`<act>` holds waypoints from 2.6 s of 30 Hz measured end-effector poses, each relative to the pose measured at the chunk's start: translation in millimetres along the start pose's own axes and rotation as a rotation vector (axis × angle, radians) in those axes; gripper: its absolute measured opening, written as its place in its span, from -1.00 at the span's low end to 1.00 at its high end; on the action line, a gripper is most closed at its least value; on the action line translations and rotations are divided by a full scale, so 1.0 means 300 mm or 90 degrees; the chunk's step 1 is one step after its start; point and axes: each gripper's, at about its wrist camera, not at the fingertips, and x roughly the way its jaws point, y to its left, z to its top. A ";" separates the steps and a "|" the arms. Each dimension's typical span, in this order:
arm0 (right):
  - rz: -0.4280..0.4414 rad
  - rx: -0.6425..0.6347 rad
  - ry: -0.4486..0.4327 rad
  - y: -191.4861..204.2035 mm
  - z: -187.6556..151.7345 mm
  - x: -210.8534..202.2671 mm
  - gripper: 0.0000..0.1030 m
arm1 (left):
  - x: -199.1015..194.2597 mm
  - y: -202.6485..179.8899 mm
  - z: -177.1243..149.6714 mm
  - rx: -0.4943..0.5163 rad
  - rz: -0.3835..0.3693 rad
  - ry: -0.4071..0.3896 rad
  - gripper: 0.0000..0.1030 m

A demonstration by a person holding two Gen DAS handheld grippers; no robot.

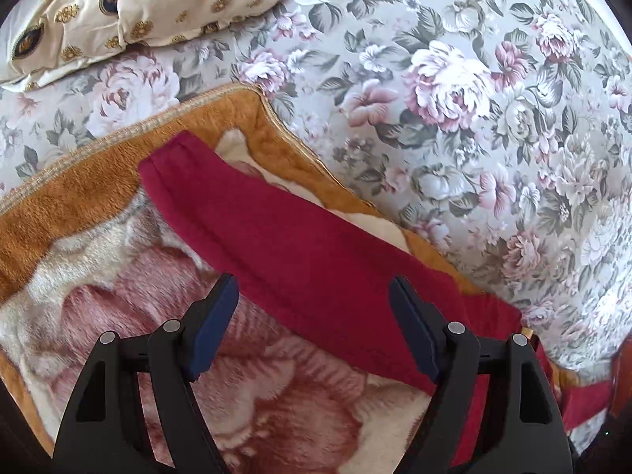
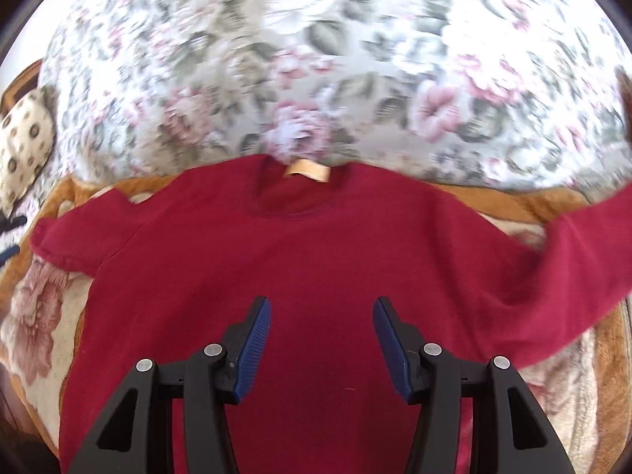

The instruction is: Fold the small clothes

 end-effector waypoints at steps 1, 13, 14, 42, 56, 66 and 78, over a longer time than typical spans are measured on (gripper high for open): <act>0.002 0.003 -0.004 -0.023 0.001 -0.006 0.01 | 0.012 -0.009 -0.016 -0.009 -0.004 0.011 0.53; -0.209 0.135 -0.086 -0.530 -0.017 -0.190 0.01 | -0.014 -0.256 -0.242 -0.026 -0.092 0.027 0.53; -0.234 0.151 -0.098 -0.589 -0.011 -0.220 0.01 | -0.011 -0.284 -0.258 -0.008 -0.092 0.023 0.53; 0.186 -0.141 0.035 0.386 0.168 0.098 0.01 | 0.086 0.353 0.017 -0.317 -0.064 -0.072 0.54; 0.181 -0.289 0.059 0.864 0.060 0.392 -0.07 | 0.167 0.320 0.097 -0.278 -0.096 -0.120 0.21; 0.175 -0.181 0.024 0.508 0.083 0.180 -0.07 | -0.011 -0.027 0.106 -0.137 -0.286 -0.095 -0.75; 0.079 -0.013 -0.008 -0.045 0.058 0.007 -0.07 | 0.104 -0.734 -0.412 0.180 -0.402 0.160 -0.76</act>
